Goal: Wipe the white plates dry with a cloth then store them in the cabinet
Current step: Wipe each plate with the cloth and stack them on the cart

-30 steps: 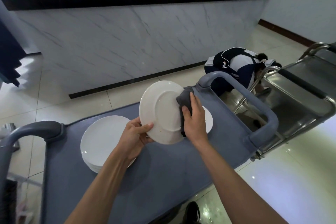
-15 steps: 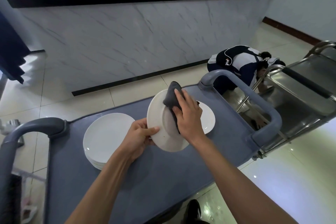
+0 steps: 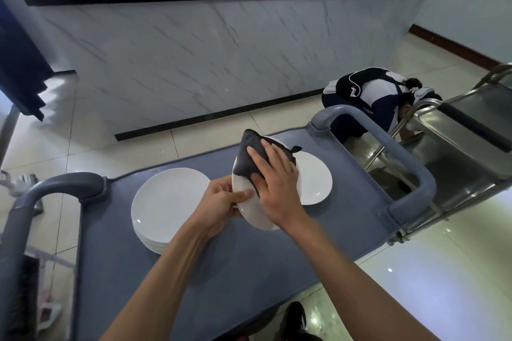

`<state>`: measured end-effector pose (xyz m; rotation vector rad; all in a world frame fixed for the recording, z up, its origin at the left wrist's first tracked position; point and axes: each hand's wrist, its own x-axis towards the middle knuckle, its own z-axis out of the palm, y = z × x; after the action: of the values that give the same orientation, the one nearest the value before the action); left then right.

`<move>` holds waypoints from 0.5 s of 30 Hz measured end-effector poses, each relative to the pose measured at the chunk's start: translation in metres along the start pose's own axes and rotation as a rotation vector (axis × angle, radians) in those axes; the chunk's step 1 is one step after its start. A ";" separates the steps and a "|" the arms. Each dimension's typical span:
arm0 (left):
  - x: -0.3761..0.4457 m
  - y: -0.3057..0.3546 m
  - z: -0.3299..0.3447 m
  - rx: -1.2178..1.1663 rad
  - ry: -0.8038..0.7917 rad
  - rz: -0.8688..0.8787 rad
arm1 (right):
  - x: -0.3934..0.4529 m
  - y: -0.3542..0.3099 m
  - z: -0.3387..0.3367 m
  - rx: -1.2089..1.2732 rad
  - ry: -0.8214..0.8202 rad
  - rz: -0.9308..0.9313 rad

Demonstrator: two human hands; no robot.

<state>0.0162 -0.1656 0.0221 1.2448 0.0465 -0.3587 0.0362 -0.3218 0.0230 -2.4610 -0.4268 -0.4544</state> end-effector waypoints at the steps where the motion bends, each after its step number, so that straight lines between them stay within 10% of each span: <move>1: 0.000 0.000 0.001 0.002 0.009 0.001 | 0.000 -0.001 0.001 0.009 -0.007 0.002; 15: 0.002 0.003 -0.005 -0.002 0.031 0.031 | 0.016 0.002 0.000 0.048 0.033 0.033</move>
<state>0.0202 -0.1604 0.0226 1.2478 0.0540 -0.3126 0.0514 -0.3205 0.0283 -2.4068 -0.3787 -0.4650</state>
